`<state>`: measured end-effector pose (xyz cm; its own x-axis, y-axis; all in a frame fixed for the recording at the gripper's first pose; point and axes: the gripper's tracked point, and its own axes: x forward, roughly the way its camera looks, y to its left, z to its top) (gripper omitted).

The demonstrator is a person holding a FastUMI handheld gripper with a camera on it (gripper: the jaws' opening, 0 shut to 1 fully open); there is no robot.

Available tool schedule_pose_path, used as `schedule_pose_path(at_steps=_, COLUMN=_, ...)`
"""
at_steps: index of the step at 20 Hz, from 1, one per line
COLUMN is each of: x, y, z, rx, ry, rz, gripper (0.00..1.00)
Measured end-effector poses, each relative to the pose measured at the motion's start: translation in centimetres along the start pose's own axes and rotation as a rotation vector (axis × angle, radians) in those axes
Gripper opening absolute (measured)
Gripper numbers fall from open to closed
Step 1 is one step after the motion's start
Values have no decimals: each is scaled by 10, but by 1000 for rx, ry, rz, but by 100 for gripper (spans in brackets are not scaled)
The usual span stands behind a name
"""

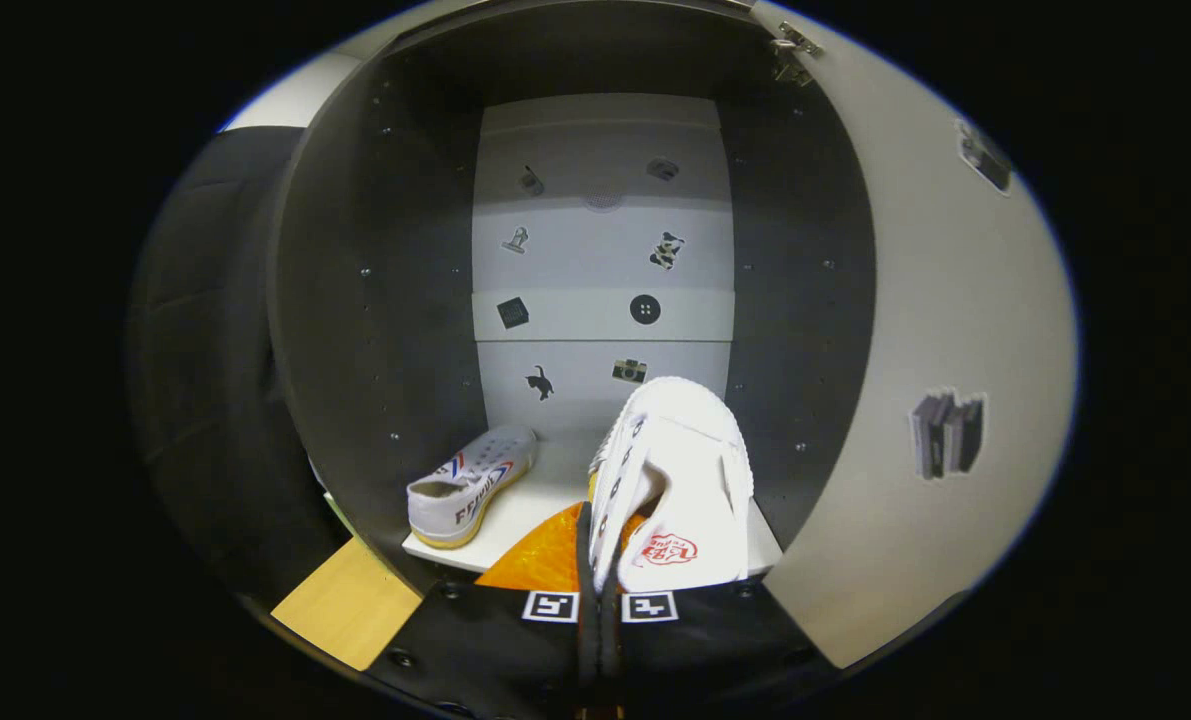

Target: Open the shoe cabinet door, grab the shoes and put them into the shoe cabinet, then close the shoe cabinet door.

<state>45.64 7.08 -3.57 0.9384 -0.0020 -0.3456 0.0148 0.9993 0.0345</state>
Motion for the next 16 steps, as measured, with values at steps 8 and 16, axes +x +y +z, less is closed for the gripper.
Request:
schedule_pose_path(at_steps=8, x=96, y=9, z=27, rx=-42, ry=36, rz=-15, gripper=1)
schedule_pose_path(at_steps=16, x=153, y=10, z=-14, rx=-78, ry=155, rz=-35, gripper=2)
